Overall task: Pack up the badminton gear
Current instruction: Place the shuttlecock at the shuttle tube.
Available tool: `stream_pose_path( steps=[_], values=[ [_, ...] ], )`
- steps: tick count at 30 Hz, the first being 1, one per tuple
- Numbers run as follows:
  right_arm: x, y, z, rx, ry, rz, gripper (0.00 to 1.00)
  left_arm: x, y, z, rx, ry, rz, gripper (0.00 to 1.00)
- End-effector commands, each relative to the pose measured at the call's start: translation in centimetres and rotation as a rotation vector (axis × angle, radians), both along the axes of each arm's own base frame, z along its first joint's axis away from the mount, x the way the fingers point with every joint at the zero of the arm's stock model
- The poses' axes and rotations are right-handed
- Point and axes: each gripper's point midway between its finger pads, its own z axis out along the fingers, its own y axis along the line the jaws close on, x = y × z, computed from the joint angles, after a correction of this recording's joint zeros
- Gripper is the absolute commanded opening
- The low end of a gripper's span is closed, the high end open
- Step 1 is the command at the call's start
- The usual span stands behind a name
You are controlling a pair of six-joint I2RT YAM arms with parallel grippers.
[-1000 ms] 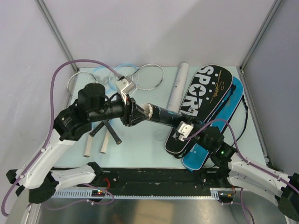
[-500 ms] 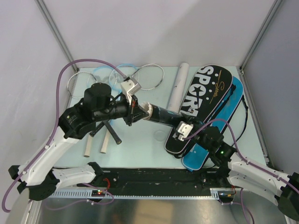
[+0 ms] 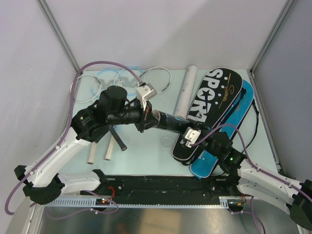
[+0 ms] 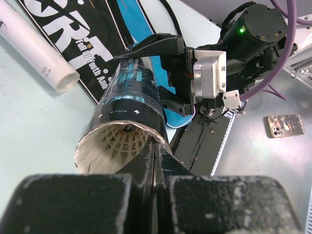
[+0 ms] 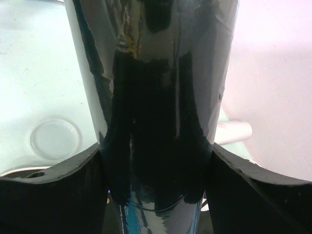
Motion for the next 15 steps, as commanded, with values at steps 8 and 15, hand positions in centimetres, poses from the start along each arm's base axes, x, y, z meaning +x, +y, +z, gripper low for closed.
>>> stream_pose_path(
  steps=[8, 15],
  values=[
    [-0.6, 1.6, 6.5, 0.153, -0.136, 0.071, 0.34, -0.2, -1.1, -2.3, 0.004, 0.038, -0.019, 0.0],
    [-0.6, 1.7, 6.4, 0.152, -0.132, 0.076, 0.34, 0.1, -1.1, -2.3, 0.0, 0.023, -0.007, 0.0]
  ],
)
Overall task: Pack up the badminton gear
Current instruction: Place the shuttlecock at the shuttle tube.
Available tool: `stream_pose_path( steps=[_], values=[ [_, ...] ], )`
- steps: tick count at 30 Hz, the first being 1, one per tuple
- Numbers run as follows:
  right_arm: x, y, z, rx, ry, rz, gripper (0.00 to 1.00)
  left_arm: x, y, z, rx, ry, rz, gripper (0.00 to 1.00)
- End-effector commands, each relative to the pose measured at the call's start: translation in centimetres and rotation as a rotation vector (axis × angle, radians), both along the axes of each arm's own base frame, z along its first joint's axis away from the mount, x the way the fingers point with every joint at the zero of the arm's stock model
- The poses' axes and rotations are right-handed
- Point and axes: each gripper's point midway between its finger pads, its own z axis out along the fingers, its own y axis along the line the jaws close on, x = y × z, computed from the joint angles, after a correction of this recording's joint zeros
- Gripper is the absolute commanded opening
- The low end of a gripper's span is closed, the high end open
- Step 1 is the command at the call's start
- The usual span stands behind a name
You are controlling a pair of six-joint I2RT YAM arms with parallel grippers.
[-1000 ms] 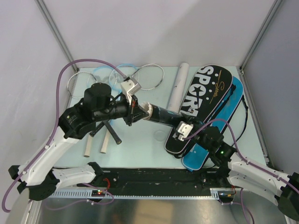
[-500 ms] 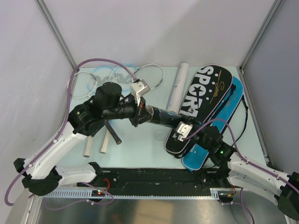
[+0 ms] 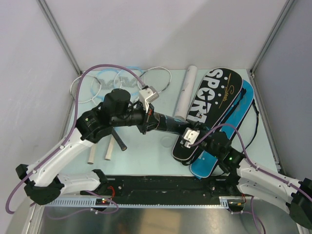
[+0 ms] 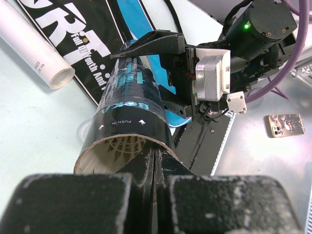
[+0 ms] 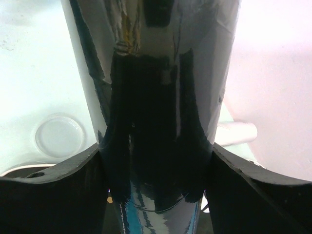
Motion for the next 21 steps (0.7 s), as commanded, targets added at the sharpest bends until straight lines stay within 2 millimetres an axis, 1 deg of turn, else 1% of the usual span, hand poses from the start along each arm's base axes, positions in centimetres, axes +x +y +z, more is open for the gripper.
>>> stream_pose_path(
  steps=[1, 4, 9, 14, 15, 16, 18, 19, 21],
  values=[
    [-0.5, 1.3, 6.9, 0.168, -0.14, 0.059, 0.34, 0.0, -0.5, -0.4, -0.003, -0.003, -0.006, 0.0],
    [-0.5, 1.3, 6.9, 0.167, -0.136, 0.058, 0.34, 0.1, -0.6, -0.6, 0.001, 0.003, -0.007, 0.0],
    [-0.6, 1.3, 7.2, 0.176, -0.145, 0.063, 0.34, 0.2, -1.0, -1.6, 0.016, 0.023, -0.012, 0.0],
    [-0.7, 1.4, 7.1, 0.174, -0.142, 0.07, 0.34, 0.3, -1.2, -1.7, 0.01, 0.026, -0.015, 0.0],
    [-0.7, 1.4, 7.0, 0.17, -0.137, 0.07, 0.34, 0.3, -1.2, -1.7, 0.008, 0.023, -0.014, 0.02],
    [-0.7, 1.4, 6.9, 0.169, -0.134, 0.07, 0.34, 0.4, -1.2, -1.6, 0.007, 0.018, -0.008, 0.04],
    [-0.7, 1.5, 6.6, 0.163, -0.124, 0.07, 0.34, 0.6, -0.9, -1.2, 0.004, 0.003, 0.008, 0.13],
    [-0.7, 1.4, 6.4, 0.161, -0.116, 0.068, 0.34, 0.8, -0.7, -0.9, 0.001, -0.012, 0.022, 0.22],
    [-0.6, 1.2, 6.1, 0.158, -0.1, 0.053, 0.34, 1.0, 0.0, 0.3, -0.018, -0.051, 0.052, 0.37]
  ],
)
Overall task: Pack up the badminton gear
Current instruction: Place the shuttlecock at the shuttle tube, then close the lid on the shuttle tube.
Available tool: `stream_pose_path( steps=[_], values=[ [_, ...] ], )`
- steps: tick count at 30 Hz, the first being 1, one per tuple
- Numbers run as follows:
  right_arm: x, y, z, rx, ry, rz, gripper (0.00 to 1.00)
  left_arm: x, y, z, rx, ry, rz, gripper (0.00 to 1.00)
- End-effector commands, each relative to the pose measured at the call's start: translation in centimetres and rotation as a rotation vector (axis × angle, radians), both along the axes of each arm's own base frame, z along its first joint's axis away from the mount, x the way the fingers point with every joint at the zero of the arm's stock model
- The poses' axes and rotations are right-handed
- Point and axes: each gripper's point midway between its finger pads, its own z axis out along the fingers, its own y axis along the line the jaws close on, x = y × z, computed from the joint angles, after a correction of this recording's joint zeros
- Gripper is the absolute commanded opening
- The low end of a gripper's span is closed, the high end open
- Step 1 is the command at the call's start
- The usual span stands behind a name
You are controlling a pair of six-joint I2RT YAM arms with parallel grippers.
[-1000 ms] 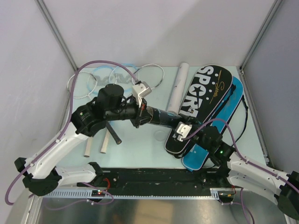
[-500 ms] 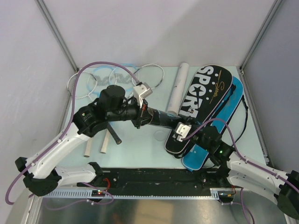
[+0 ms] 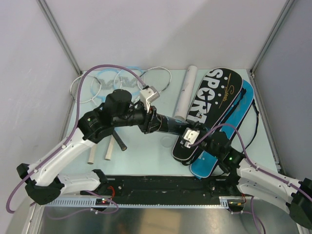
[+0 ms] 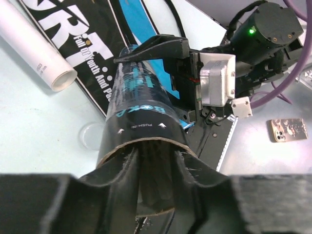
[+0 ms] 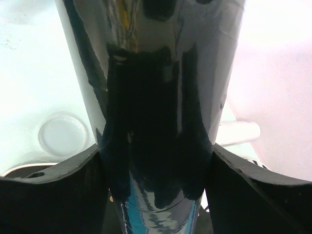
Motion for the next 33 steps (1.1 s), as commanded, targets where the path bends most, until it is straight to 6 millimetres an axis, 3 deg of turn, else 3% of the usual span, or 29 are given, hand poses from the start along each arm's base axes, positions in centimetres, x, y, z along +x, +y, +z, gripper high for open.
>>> stream_pose_path(
  steps=[1, 6, 10, 13, 16, 20, 25, 28, 33],
  values=[
    [-0.4, 1.1, 6.0, 0.157, -0.101, 0.042, 0.34, 0.7, 1.0, 1.6, -0.023, -0.073, 0.065, 0.43],
    [-0.3, 0.4, 4.4, 0.14, -0.061, 0.015, 0.34, 0.4, 3.6, 6.8, -0.111, -0.203, 0.139, 0.63],
    [0.0, -0.2, 3.9, 0.152, -0.034, -0.009, 0.35, -0.3, 5.5, 10.2, -0.176, -0.276, 0.174, 0.7],
    [0.4, -0.9, 4.0, 0.182, -0.007, -0.049, 0.35, -1.0, 6.4, 11.4, -0.207, -0.304, 0.175, 0.73],
    [1.0, -2.2, 4.7, 0.227, 0.002, -0.118, 0.35, -0.6, 7.1, 10.9, -0.202, -0.302, 0.223, 0.73],
    [2.3, -5.6, 6.4, 0.332, 0.01, -0.293, 0.35, 1.9, 7.6, 7.0, -0.114, -0.244, 0.365, 0.72],
    [2.3, -9.7, 9.2, 0.436, -0.042, -0.457, 0.35, 4.9, 5.9, -2.1, 0.029, -0.033, 0.51, 0.68],
    [1.6, -11.3, 10.5, 0.473, -0.082, -0.496, 0.35, 6.6, 5.3, -6.5, 0.113, 0.035, 0.595, 0.66],
    [0.7, -13.0, 11.9, 0.503, -0.12, -0.533, 0.35, 10.0, 4.4, -11.7, 0.231, 0.085, 0.713, 0.61]
  ],
)
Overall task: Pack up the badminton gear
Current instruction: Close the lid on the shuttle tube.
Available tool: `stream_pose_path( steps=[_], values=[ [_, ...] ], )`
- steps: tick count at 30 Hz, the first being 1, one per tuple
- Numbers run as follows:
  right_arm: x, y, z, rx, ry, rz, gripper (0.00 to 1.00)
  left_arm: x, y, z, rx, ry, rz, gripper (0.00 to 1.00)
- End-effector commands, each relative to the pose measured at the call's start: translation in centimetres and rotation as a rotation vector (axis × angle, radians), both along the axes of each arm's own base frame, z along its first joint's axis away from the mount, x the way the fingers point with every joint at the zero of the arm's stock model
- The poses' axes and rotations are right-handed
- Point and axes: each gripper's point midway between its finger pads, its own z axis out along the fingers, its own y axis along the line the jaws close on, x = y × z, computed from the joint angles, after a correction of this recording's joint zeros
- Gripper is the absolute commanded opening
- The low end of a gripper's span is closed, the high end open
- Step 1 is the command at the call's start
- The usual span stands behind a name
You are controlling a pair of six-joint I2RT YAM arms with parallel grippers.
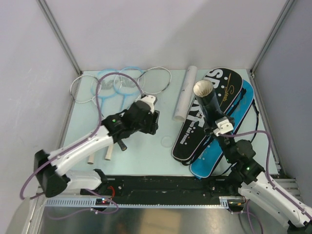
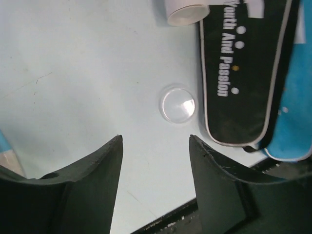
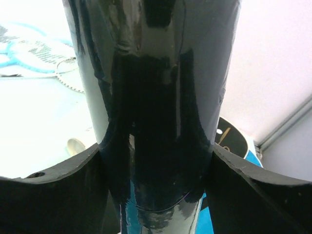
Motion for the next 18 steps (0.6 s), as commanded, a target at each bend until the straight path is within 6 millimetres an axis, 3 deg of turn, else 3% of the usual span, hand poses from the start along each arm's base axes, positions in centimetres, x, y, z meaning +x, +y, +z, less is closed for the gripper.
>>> stream_pose_path(
  steps=[1, 8, 18],
  values=[
    [-0.8, -2.4, 4.9, 0.105, -0.094, -0.082, 0.35, 3.5, -1.0, -1.0, -0.024, -0.01, 0.155, 0.6],
    [-1.2, -3.0, 5.1, 0.099, -0.101, -0.101, 0.35, 3.8, -6.2, -9.6, -0.003, 0.227, 0.071, 0.53],
    [-1.1, -3.5, 4.7, 0.084, -0.09, -0.125, 0.36, 3.4, -7.1, -16.3, 0.067, 0.347, 0.064, 0.46]
  ],
)
